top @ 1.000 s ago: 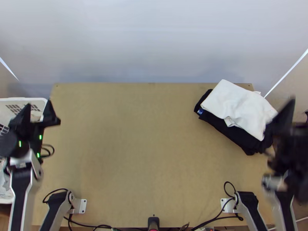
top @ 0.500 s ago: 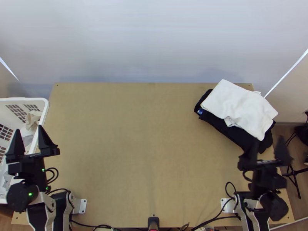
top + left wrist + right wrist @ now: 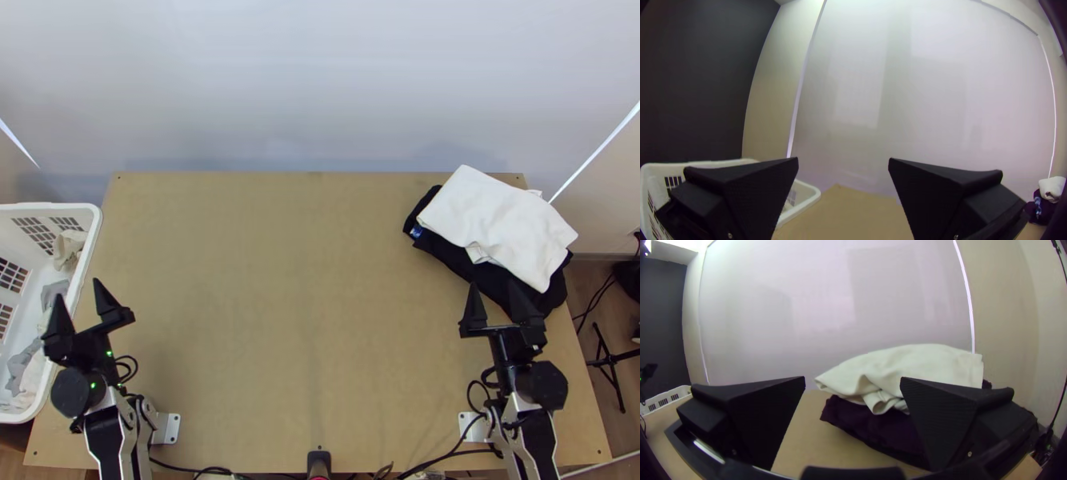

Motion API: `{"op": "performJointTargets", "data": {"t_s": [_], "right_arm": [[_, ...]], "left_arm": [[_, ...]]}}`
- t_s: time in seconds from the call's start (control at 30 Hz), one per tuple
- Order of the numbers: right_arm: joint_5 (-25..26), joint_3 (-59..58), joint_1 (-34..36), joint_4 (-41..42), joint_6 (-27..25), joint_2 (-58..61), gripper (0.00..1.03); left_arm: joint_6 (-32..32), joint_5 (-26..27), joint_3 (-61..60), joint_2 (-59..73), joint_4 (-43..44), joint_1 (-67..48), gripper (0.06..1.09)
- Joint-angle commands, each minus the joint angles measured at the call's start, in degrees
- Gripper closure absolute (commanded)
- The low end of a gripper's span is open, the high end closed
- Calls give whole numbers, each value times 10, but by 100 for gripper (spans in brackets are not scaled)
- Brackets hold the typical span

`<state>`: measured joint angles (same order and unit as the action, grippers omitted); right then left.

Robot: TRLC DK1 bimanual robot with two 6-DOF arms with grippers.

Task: Fold the t-shirt

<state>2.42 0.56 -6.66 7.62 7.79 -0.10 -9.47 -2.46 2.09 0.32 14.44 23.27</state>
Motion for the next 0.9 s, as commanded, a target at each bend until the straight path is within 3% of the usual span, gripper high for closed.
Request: {"op": "performJointTargets", "data": {"t_s": [0.0, 0.23, 0.87], "right_arm": [[6, -1, 22, -77, 20, -1, 4], [6, -1, 22, -76, 19, -1, 4], [6, -1, 22, -77, 19, -1, 4]], "left_arm": [[-41, -2, -23, -5, -102, 5, 10], [21, -2, -20, -4, -138, 12, 10], [21, 6, -20, -4, -139, 12, 10]]}}
